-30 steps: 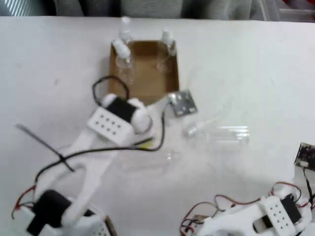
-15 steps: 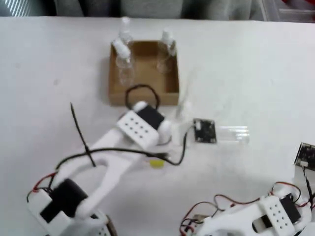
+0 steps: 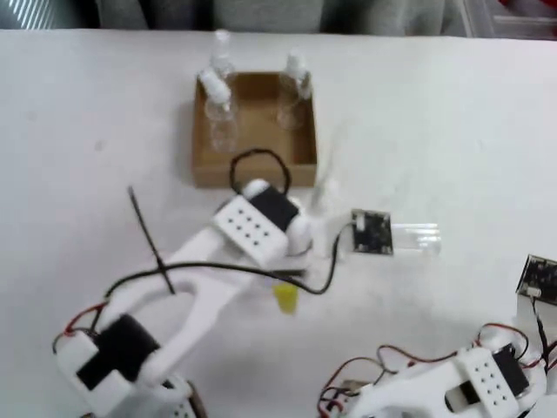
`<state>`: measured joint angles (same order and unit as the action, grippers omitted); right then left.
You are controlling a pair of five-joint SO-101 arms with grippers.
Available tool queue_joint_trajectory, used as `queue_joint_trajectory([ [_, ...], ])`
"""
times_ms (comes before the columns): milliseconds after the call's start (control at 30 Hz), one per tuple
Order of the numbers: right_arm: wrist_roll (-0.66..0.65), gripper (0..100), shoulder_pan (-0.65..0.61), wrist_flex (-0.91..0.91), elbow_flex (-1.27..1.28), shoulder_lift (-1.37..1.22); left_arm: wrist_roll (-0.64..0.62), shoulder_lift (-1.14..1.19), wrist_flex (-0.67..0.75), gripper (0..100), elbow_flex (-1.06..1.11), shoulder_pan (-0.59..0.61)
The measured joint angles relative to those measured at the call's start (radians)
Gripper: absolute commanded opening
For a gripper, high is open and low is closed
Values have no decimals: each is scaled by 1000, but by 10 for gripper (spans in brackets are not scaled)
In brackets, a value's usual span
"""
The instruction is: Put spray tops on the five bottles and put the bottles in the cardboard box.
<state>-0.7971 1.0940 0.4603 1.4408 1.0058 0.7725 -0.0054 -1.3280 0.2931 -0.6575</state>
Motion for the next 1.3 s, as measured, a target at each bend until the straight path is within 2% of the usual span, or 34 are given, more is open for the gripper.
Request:
queue_joint_trajectory([
  [200,0,17,0,0,0,0,0,147,89,365,0,-2],
  [800,0,17,-11,0,21,0,0,287,235,360,0,77],
  [967,0,17,-15,0,25,0,0,296,239,268,0,77],
  [1133,0,17,-15,0,25,0,-9,316,239,112,-8,77],
  [1300,0,17,-18,0,25,0,-94,316,236,111,-8,75],
])
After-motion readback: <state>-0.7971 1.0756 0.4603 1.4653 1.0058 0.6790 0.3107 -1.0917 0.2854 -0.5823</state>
